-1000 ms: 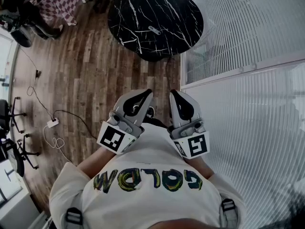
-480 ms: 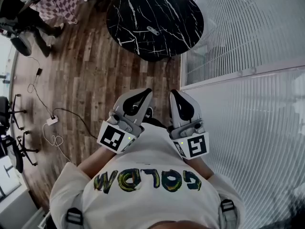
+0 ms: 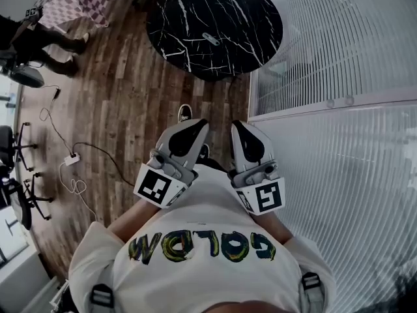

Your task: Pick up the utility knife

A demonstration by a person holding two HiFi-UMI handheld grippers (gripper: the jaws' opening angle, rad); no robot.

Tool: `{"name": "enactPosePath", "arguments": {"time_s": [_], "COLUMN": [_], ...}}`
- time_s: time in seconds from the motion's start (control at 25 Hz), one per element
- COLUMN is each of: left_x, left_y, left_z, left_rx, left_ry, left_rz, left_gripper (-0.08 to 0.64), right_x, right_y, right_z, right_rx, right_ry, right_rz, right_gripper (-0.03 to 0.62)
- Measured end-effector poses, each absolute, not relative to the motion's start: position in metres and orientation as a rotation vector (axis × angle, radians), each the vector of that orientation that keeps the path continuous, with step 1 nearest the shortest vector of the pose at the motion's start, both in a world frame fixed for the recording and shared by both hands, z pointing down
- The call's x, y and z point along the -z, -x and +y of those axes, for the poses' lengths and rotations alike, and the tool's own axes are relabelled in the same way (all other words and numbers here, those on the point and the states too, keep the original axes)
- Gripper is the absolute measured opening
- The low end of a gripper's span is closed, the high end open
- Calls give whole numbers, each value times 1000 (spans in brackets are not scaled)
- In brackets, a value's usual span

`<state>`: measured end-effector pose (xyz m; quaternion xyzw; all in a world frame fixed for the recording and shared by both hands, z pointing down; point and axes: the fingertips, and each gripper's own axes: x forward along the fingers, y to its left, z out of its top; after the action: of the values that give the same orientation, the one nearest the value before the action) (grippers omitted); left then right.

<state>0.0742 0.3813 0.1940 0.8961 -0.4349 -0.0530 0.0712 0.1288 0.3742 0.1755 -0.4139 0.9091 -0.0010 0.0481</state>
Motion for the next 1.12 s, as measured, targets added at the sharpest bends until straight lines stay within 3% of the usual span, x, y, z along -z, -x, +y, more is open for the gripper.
{"name": "enactPosePath", "arguments": {"time_s": [1.12], "left_x": [-201], "left_y": [-16], "left_z": [156], "left_rx": [187], "left_ry": [-2652], "left_rz": [-1292], "left_gripper": [3], "right_x": [-177], "right_y": [-70], "right_z": [160], "right_rx": [-3], "right_ry": [1273], "right_rz": [2816], "right_gripper": [2]}}
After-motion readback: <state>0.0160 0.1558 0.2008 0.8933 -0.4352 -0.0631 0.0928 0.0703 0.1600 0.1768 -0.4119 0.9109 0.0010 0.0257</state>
